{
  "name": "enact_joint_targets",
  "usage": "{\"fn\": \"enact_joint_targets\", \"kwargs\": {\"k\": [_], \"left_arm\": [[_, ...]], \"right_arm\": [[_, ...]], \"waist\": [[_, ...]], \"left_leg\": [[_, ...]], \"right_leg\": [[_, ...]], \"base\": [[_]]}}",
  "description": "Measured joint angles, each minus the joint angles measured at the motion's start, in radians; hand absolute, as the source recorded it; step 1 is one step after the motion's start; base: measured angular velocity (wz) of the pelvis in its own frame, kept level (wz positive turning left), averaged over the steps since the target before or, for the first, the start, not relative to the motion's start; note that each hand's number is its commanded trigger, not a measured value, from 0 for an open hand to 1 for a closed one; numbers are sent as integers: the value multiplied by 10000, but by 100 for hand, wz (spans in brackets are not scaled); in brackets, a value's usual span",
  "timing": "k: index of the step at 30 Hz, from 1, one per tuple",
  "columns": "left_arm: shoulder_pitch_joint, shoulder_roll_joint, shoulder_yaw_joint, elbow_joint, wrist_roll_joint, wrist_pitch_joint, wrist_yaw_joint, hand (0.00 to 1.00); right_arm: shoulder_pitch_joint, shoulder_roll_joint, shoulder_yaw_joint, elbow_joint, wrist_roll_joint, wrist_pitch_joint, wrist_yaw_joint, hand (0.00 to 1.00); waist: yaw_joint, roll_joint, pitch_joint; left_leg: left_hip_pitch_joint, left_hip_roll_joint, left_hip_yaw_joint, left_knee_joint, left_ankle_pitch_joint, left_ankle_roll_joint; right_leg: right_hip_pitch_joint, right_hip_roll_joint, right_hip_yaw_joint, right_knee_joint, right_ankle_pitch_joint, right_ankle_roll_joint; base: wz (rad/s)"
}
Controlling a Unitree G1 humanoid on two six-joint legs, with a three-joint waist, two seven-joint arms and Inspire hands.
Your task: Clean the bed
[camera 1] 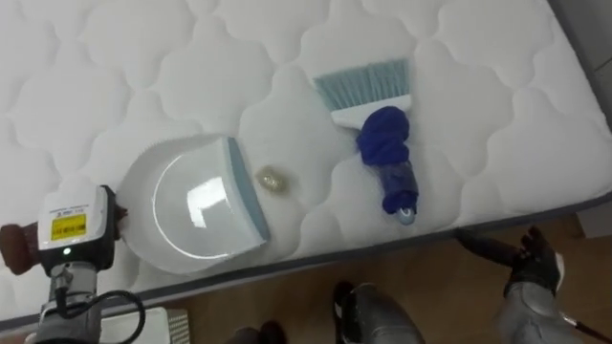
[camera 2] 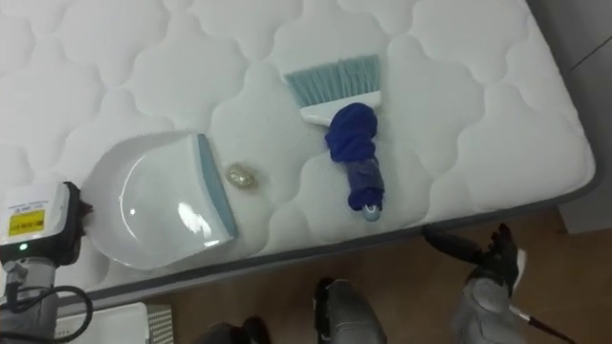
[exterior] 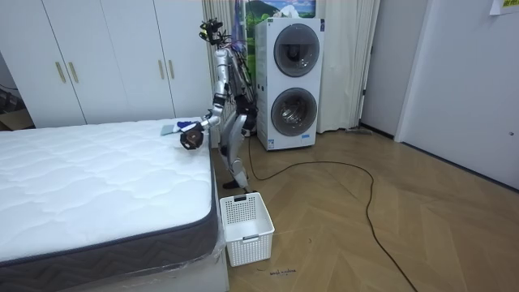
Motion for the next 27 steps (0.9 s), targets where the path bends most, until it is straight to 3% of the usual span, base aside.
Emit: {"fn": "enact_joint_targets", "kwargs": {"k": [9, 20, 27], "left_arm": [[139, -218, -57, 1, -13, 224, -78, 100], [66, -281, -342, -69, -517, 234, -923, 100], [-362, -280, -437, -180, -503, 180, -1454, 100]], "right_arm": [[-458, 100, 528, -1428, -3874, -142, -1465, 0], [-561, 100, 2291, -2460, -4505, -481, -1689, 0], [-712, 98, 2766, -2359, -4478, -566, -1458, 0]], "waist": [[277, -18, -15], [372, -45, -5], [802, -89, 45]], "left_leg": [[148, 119, 384, -264, 36, 74], [249, -31, 384, -789, 337, 91], [120, 91, 384, -702, 334, 92]], "right_leg": [[-26, 14, 177, -149, 220, 34], [54, -11, 161, -523, 298, 80], [56, 5, 36, -653, 306, 99]], "base": [[-5], [1], [2]]}}
